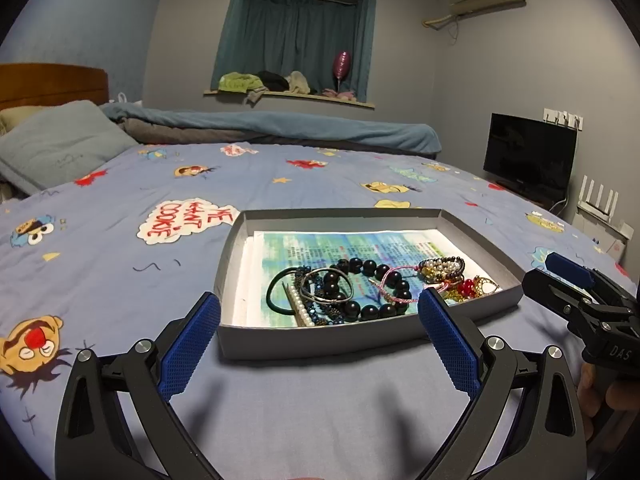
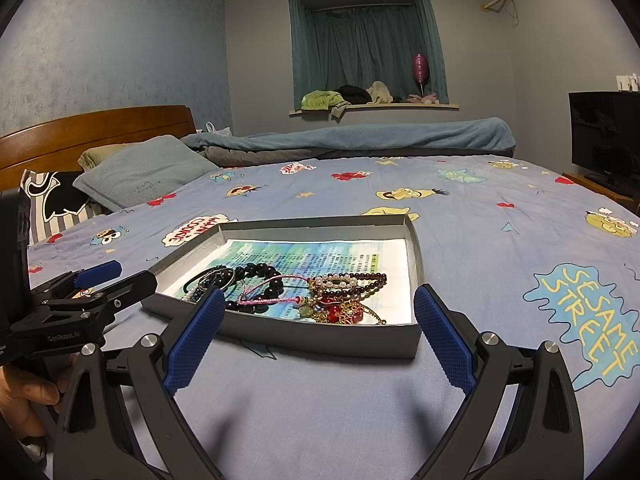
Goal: Organize jewelry
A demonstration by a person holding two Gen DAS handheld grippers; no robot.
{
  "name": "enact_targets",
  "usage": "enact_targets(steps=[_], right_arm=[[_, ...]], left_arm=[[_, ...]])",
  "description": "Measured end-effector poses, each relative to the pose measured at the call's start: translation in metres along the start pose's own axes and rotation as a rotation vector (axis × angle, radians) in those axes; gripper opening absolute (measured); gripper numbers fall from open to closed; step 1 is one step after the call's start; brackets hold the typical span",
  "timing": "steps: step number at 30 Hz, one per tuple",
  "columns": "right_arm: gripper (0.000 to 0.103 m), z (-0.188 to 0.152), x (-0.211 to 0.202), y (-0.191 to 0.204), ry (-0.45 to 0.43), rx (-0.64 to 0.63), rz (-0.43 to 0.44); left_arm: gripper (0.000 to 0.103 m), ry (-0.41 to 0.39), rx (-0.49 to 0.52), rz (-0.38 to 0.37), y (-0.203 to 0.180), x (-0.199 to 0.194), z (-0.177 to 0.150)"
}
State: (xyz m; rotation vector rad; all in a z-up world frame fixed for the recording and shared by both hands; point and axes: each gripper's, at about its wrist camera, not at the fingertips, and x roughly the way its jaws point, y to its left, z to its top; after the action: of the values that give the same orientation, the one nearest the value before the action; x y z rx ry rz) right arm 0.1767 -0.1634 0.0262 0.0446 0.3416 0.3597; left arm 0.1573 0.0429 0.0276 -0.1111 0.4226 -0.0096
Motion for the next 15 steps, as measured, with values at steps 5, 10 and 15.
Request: enact_targets(steps=[5,10,15], right_arm=[[0.098,0.0001,-0.0002,-0.0002,0.001,-0.002,0.001],[0.098,0.0003,0.0005,-0.0007,0.004,0.0,0.001],[0.098,0.0003,0.0003,-0.001,0.003,0.0,0.001]], left_arm=[[0.098,-0.009,0.001,-0.01,-0.0014,-0.0015,0.0001],[0.098,-0.003,0.004,-0.009,-0.0023,-0.0012,0.0001],[0.098,0.002,0.001,-0.003,-0.0017,0.0001,0.0002]])
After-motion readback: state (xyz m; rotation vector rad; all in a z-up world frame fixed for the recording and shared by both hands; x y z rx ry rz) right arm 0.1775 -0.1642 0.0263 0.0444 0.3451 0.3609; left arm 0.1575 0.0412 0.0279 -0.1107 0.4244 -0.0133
